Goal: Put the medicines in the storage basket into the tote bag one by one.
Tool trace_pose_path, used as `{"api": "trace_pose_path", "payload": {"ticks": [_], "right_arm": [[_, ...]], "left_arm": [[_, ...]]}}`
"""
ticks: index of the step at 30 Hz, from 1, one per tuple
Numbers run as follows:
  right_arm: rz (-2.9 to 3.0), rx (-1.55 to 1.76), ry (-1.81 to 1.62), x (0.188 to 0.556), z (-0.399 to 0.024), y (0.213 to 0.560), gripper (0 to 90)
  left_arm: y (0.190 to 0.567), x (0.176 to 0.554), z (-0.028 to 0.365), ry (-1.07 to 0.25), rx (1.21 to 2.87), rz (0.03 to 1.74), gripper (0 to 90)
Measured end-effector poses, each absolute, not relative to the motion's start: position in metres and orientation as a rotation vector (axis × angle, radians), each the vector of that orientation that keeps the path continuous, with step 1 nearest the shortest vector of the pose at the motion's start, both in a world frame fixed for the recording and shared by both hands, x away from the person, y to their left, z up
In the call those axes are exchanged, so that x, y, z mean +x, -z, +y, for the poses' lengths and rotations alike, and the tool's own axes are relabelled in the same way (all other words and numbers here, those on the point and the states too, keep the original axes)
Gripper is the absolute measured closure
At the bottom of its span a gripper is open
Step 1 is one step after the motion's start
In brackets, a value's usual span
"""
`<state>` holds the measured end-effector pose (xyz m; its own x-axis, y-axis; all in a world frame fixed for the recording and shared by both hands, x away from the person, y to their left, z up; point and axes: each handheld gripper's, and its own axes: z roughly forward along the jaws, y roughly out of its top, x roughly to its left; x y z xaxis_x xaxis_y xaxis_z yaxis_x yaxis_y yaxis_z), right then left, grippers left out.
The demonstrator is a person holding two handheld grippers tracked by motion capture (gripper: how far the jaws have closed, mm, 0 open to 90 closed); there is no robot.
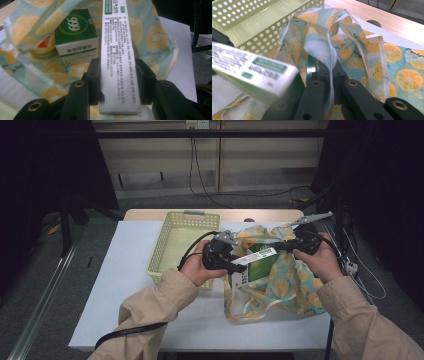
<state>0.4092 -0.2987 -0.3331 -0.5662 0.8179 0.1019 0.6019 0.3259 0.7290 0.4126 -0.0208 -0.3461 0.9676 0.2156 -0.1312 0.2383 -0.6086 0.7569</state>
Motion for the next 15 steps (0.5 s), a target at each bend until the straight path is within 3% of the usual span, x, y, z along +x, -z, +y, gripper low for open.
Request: {"api": "trace_pose_path", "payload": {"ticks": [15], "right_arm": [[2.315, 1.266, -1.081, 0.407, -0.295, 0.330, 89.9]], "left_arm": [[0.366, 0.408, -0.052, 0.032, 2.278, 0.315, 62.6]]}}
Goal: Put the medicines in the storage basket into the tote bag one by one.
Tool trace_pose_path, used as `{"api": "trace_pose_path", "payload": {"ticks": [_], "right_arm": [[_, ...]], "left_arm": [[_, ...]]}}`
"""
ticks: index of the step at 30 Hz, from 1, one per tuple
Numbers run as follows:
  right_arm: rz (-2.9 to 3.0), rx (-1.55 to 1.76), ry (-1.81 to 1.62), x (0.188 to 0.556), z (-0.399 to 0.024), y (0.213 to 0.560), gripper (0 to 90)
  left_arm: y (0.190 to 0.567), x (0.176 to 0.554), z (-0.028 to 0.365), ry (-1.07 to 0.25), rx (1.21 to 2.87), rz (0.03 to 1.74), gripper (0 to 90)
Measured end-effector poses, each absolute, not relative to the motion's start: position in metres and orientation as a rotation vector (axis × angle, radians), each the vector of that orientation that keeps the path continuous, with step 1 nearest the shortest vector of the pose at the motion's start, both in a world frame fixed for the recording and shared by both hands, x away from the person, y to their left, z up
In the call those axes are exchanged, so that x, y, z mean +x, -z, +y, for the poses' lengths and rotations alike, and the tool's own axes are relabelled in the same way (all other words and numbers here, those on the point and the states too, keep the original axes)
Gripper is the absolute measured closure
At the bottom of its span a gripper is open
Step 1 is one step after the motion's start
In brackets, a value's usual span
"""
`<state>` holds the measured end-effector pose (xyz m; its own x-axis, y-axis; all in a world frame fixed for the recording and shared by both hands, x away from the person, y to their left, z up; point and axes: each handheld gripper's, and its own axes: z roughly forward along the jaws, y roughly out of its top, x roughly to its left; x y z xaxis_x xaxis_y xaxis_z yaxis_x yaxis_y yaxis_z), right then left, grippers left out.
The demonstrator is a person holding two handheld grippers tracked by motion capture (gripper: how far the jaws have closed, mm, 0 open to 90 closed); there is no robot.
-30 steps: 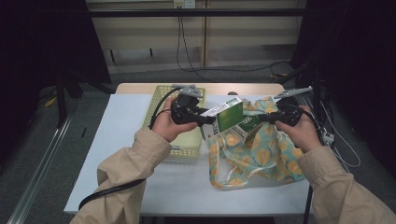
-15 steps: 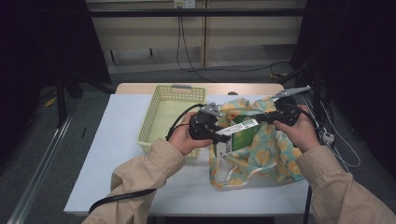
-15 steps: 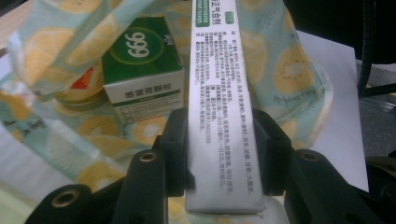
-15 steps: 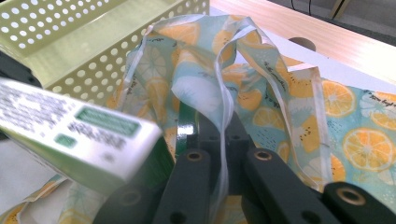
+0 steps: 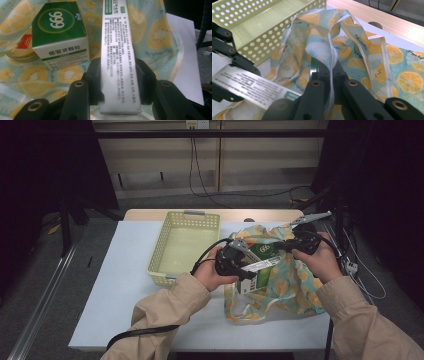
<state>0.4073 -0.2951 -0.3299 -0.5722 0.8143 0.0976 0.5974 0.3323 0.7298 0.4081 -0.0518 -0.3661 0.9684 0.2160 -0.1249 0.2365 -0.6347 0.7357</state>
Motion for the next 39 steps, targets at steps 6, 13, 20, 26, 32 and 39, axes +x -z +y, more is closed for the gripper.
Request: {"api": "trace_pose_path", "payload": {"ticks": [6, 13, 20, 26, 32, 39], "right_arm": [[2.316, 1.262, -1.080, 0.407, -0.294, 0.330, 89.9], [2.316, 1.265, -1.084, 0.406, -0.294, 0.330, 89.9], [2.315, 1.266, -1.085, 0.406, -0.296, 0.329, 89.9], [2.315, 1.267, -1.086, 0.406, -0.295, 0.330, 89.9], [2.316, 1.267, -1.082, 0.406, -0.296, 0.330, 89.9], [2.317, 1.266, -1.083, 0.406, -0.296, 0.330, 89.9]], "left_arm": [[0.373, 0.410, -0.063, 0.033, 2.276, 0.334, 62.5], [0.379, 0.417, -0.074, 0.026, 2.251, 0.354, 62.5], [0.381, 0.419, -0.082, 0.016, 2.258, 0.364, 62.5], [0.382, 0.420, -0.084, 0.009, 2.245, 0.365, 62.5], [0.384, 0.422, -0.086, -0.003, 2.234, 0.370, 62.4], [0.386, 0.425, -0.092, -0.004, 2.240, 0.381, 62.4]]}}
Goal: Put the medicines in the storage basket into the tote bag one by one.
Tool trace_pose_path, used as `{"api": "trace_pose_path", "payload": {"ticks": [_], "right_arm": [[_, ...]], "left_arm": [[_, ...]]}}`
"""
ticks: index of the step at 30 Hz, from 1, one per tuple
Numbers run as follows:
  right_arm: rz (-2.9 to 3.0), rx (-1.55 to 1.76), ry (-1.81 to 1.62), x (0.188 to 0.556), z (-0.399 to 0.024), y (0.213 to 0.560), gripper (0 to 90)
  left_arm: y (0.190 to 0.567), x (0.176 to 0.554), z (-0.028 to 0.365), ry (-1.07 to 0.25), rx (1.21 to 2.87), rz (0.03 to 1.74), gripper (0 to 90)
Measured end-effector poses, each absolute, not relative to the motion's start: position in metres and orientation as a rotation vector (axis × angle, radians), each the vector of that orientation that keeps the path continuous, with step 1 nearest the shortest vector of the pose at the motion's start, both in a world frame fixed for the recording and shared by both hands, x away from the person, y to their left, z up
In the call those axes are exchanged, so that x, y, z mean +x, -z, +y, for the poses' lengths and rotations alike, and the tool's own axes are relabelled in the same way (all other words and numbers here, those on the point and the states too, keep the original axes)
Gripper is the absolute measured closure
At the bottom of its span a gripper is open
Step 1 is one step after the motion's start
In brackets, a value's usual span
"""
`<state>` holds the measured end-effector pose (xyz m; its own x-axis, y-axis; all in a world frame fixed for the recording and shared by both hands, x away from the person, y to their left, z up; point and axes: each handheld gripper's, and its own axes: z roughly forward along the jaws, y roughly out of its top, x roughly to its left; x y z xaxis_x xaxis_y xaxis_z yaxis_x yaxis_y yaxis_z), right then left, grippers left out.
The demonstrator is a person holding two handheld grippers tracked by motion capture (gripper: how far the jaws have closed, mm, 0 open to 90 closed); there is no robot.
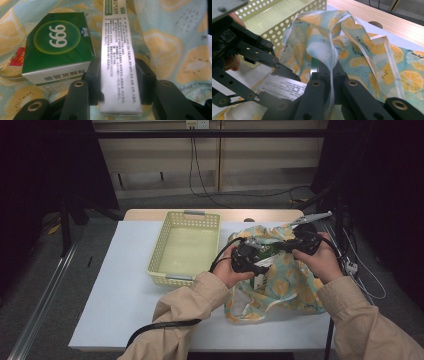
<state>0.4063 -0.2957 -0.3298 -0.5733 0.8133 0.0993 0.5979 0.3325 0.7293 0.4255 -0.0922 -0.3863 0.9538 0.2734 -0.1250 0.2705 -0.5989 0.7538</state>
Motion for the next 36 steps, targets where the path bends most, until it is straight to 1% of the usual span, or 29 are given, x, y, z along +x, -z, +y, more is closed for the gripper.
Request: {"api": "trace_pose_path", "payload": {"ticks": [10, 12, 13, 16, 19, 22, 25, 28, 33, 34, 35, 36], "right_arm": [[2.319, 1.267, -1.085, 0.408, -0.295, 0.332, 89.9], [2.323, 1.269, -1.082, 0.408, -0.294, 0.332, 89.9], [2.323, 1.268, -1.085, 0.408, -0.295, 0.333, 89.9], [2.326, 1.267, -1.083, 0.408, -0.294, 0.334, 89.9], [2.329, 1.271, -1.082, 0.408, -0.294, 0.335, 89.9], [2.329, 1.278, -1.084, 0.408, -0.295, 0.337, 89.9], [2.331, 1.278, -1.083, 0.408, -0.294, 0.340, 89.9], [2.335, 1.278, -1.081, 0.407, -0.294, 0.340, 89.9], [2.340, 1.290, -1.069, 0.407, -0.293, 0.342, 89.9], [2.342, 1.284, -1.066, 0.407, -0.293, 0.342, 89.9], [2.343, 1.279, -1.071, 0.407, -0.292, 0.343, 89.9], [2.344, 1.284, -1.069, 0.407, -0.292, 0.343, 89.9]], "left_arm": [[0.392, 0.426, -0.110, -0.035, 2.221, 0.361, 62.1], [0.395, 0.427, -0.114, -0.012, 2.204, 0.373, 60.4], [0.396, 0.427, -0.114, -0.002, 2.188, 0.377, 56.5], [0.393, 0.425, -0.112, 0.005, 2.199, 0.378, 40.1], [0.389, 0.421, -0.103, -0.012, 2.235, 0.380, 28.5], [0.385, 0.417, -0.087, -0.002, 2.238, 0.388, 26.3], [0.386, 0.412, -0.073, 0.009, 2.254, 0.405, 20.1], [0.391, 0.407, -0.062, 0.001, 2.297, 0.392, 19.8], [0.404, 0.404, -0.050, 0.042, 2.309, 0.410, 19.6], [0.405, 0.402, -0.049, 0.014, 2.329, 0.423, 19.2], [0.408, 0.403, -0.048, 0.053, 2.307, 0.415, 19.2], [0.410, 0.403, -0.048, 0.064, 2.303, 0.417, 18.8]]}}
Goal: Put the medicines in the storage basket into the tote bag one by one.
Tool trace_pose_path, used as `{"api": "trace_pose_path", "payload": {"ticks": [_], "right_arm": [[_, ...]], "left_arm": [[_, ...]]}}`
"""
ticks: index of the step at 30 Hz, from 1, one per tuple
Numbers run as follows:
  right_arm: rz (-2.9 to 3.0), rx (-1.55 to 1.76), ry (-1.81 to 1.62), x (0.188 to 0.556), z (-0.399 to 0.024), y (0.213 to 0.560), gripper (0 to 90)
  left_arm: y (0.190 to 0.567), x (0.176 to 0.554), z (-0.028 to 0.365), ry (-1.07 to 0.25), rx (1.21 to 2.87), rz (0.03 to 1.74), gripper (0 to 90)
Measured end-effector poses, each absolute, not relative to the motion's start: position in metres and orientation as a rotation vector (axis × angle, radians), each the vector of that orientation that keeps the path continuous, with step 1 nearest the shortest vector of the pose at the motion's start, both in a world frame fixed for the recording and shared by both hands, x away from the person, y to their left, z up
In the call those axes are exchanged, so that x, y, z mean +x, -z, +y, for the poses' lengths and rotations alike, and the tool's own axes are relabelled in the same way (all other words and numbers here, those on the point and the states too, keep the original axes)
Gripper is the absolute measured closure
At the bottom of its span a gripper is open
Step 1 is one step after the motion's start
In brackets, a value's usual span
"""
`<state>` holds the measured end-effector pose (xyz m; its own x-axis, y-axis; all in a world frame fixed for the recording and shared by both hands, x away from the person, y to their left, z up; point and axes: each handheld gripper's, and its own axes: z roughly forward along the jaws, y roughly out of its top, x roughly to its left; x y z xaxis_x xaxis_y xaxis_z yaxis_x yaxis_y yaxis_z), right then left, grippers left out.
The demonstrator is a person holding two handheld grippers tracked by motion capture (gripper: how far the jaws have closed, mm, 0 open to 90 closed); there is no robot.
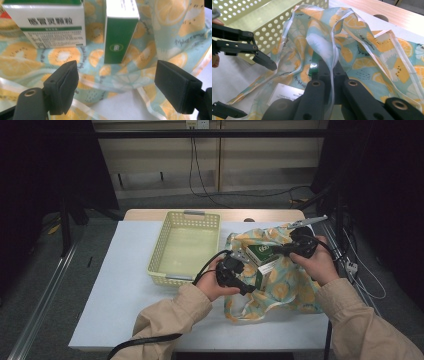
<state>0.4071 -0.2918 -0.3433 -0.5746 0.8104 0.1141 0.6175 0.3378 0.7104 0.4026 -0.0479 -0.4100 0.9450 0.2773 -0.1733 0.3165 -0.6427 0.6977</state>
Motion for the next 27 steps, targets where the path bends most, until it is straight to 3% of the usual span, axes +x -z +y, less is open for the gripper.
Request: {"api": "trace_pose_path", "payload": {"ticks": [27], "right_arm": [[2.352, 1.281, -1.077, 0.409, -0.289, 0.346, 89.9]], "left_arm": [[0.427, 0.396, -0.065, 0.123, 2.285, 0.277, 16.8]]}}
